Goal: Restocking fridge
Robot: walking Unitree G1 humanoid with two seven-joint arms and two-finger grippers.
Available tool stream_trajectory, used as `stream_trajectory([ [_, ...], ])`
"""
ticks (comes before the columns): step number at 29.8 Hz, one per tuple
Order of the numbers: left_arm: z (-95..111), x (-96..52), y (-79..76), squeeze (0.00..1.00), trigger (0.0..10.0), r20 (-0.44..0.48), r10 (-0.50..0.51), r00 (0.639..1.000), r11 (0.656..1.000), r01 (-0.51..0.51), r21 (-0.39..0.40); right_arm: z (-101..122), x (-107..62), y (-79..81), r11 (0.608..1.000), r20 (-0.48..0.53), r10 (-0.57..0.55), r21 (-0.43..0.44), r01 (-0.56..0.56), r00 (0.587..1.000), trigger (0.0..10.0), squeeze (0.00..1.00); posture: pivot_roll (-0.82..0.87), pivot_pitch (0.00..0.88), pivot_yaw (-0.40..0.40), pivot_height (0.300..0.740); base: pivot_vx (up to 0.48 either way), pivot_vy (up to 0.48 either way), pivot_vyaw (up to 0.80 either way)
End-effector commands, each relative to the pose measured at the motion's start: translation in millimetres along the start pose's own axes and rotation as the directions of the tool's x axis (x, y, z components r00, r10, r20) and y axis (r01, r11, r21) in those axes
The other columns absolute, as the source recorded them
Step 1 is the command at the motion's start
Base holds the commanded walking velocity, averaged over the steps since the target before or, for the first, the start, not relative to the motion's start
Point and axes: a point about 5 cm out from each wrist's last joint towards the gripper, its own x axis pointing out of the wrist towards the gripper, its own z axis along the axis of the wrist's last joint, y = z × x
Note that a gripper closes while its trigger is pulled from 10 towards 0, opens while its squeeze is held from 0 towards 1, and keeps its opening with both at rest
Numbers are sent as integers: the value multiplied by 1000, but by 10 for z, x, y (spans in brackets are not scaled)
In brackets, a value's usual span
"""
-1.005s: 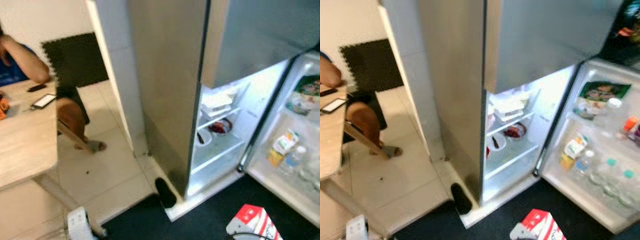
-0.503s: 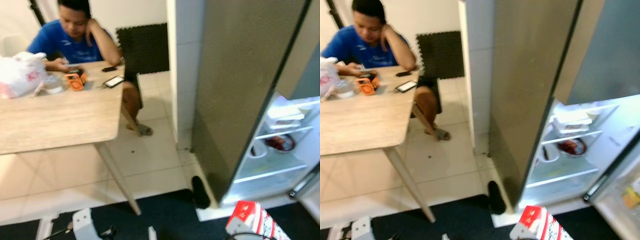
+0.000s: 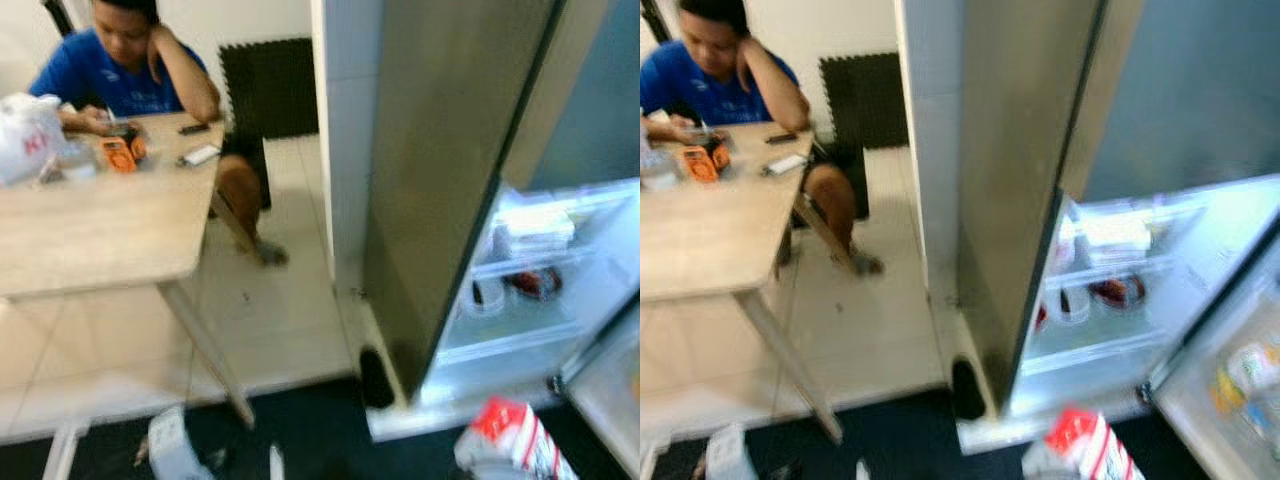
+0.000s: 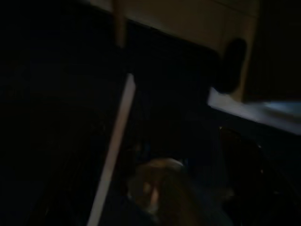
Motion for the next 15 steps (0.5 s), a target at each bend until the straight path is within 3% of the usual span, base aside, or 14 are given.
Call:
stream_trajectory([
  [1,-7,-9,31,0,10000,-8,8,1000,1000,-8,5,30,3,14,1000,11,5,-21,-5,1000,10000,0,-86,0,20,740,0,-439,0],
  [15,-12,-6,17,0,10000,-8,3,1000,1000,-3,-3,60,3,-1,999,20,2,-46,-1,1000,10000,0,-85,0,17,740,0,-456,0],
])
